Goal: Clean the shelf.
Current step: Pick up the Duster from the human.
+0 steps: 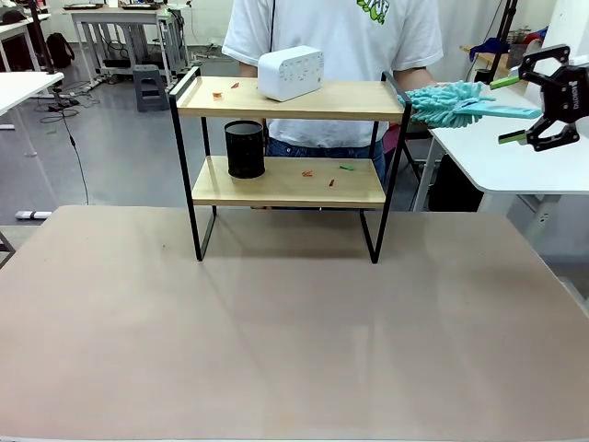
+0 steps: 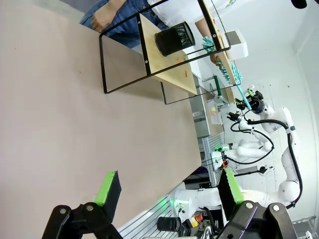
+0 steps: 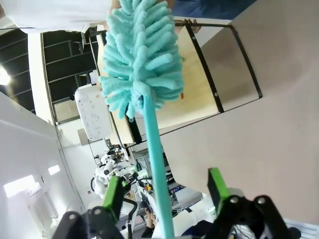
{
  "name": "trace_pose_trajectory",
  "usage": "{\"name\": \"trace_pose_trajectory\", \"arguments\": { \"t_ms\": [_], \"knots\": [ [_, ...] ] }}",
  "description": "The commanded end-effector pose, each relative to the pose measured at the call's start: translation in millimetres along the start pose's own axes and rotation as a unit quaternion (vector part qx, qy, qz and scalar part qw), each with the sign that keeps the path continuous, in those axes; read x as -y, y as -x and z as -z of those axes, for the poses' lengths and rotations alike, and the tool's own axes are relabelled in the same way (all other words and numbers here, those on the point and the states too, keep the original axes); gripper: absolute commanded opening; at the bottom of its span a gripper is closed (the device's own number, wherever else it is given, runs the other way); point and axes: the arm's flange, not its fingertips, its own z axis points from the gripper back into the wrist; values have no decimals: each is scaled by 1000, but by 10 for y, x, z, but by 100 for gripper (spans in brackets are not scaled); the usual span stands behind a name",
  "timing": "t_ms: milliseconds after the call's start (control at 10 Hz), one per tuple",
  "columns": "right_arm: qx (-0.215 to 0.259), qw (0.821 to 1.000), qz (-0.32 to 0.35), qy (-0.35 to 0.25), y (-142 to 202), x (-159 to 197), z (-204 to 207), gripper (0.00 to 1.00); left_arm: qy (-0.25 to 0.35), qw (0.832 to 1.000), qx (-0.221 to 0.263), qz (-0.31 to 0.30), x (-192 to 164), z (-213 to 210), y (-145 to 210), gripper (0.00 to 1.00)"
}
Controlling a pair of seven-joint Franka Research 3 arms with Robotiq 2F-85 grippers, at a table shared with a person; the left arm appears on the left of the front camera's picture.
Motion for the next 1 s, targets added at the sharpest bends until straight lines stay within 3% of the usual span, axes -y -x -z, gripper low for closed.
{"name": "trace_pose_trajectory", "arguments": {
  "t_ms": [0,100,300,400,500,900],
  "knots": [
    [-4,1000,-1,-6,-26,-43,47,28,10,1000,7,10,13,11,-19,100],
    [-5,1000,-1,-5,-33,-45,67,0,10,1000,7,10,13,11,-19,100],
    [-1,1000,-1,-5,-45,-40,83,0,10,1000,7,10,13,11,-19,100],
    [0,1000,-3,-4,-45,-37,79,7,10,1000,7,10,13,11,-19,100],
    [-1,1000,-3,-5,-50,-28,70,0,10,1000,7,10,13,11,-19,100],
    [-7,1000,-3,-3,-55,14,56,0,10,1000,7,10,13,11,-19,100]
  ]
}}
